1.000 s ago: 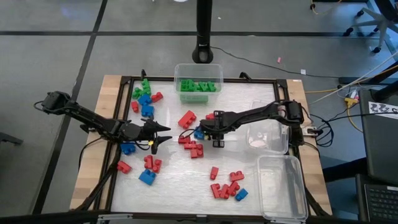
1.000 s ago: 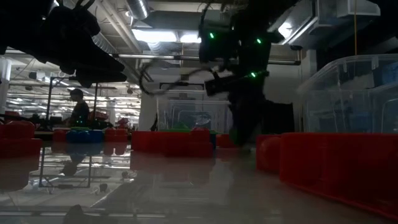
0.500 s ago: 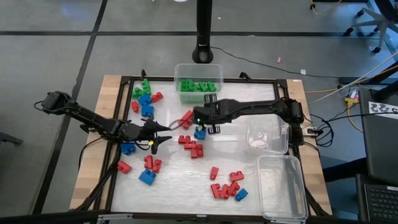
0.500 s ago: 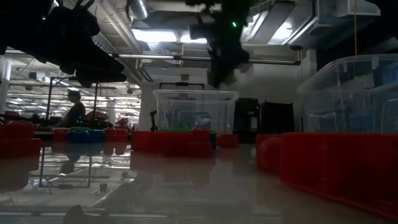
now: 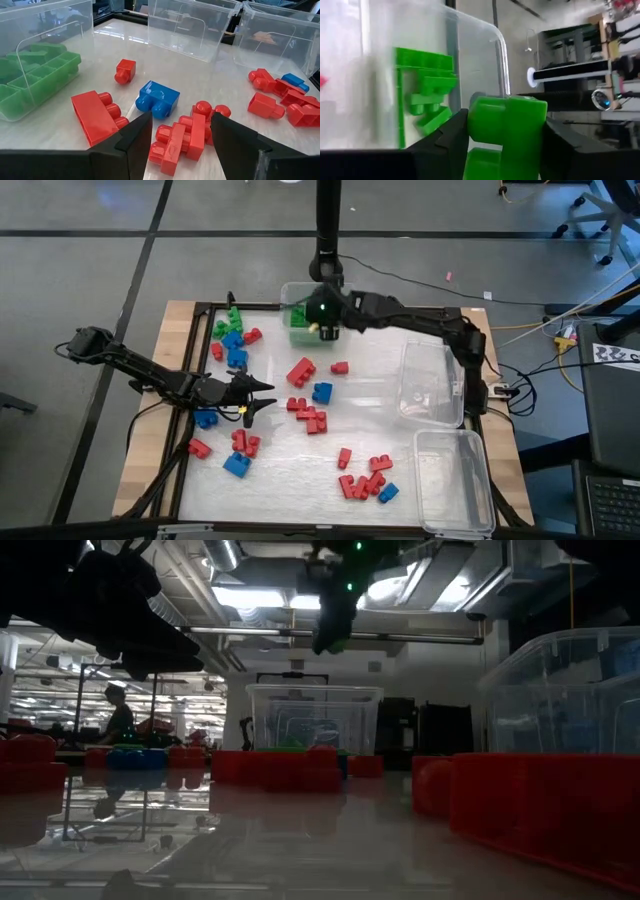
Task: Sort blocks
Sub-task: Put the green game piece into the top transparent bin
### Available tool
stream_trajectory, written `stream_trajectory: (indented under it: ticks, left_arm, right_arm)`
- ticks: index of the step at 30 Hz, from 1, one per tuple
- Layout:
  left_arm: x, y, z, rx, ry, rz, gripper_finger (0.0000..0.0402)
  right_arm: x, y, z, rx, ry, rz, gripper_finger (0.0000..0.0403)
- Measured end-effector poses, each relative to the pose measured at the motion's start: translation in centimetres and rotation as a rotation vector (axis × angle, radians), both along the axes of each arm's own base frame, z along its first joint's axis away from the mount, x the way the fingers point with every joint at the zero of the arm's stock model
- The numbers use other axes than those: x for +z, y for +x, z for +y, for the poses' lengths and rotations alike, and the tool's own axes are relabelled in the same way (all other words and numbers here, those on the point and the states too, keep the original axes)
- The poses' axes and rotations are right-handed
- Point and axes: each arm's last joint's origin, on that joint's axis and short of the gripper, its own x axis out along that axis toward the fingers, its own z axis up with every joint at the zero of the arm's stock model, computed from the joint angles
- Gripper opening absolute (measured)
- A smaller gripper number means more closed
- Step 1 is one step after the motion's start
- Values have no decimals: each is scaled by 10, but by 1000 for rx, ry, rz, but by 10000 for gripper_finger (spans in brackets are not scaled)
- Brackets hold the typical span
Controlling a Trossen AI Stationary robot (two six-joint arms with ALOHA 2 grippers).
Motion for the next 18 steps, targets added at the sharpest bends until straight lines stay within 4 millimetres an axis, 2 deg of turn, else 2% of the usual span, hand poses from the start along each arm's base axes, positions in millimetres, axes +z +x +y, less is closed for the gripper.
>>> stream_trajectory:
  ticks: [5, 10, 15, 18]
  left_arm:
    - [0, 0, 0, 0, 0, -1, 188]
    - [0, 0, 1, 8, 1, 0, 188]
    - [0, 1, 4, 27, -2, -2, 188]
    - [0, 1, 7, 40, 13, 2, 188]
  right_arm:
    - [-4, -3, -29, -61, -6, -44, 213]
    - [-11, -7, -46, -110, 57, -70, 245]
    - [-14, -6, -42, -85, 59, -30, 295]
    - [-8, -10, -28, -10, 49, 46, 315]
